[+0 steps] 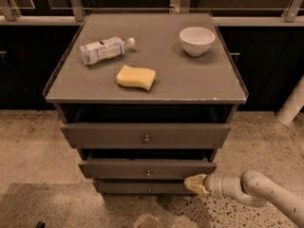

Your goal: Close middle drawer

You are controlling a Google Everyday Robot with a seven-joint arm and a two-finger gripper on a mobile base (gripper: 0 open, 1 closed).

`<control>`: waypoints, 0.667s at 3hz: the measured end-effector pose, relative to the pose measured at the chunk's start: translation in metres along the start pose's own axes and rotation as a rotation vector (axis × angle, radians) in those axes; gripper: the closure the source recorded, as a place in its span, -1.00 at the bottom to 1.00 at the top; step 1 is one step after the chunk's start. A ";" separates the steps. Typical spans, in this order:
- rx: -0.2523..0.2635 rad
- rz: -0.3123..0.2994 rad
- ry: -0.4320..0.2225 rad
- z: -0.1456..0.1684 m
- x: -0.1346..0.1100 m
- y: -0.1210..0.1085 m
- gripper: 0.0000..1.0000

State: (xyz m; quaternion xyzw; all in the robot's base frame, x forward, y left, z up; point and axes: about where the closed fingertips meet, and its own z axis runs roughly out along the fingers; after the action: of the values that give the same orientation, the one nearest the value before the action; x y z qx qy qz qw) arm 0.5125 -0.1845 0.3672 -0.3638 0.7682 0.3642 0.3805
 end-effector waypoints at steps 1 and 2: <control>0.018 -0.029 0.012 0.010 -0.020 -0.019 1.00; 0.038 -0.038 0.020 0.013 -0.029 -0.029 1.00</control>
Offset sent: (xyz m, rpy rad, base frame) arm 0.0779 0.0004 0.0210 -0.1038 -0.0533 -0.0537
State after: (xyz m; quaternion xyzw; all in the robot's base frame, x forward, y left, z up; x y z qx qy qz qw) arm 0.5539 -0.1787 0.3780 -0.3745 0.7719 0.3387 0.3863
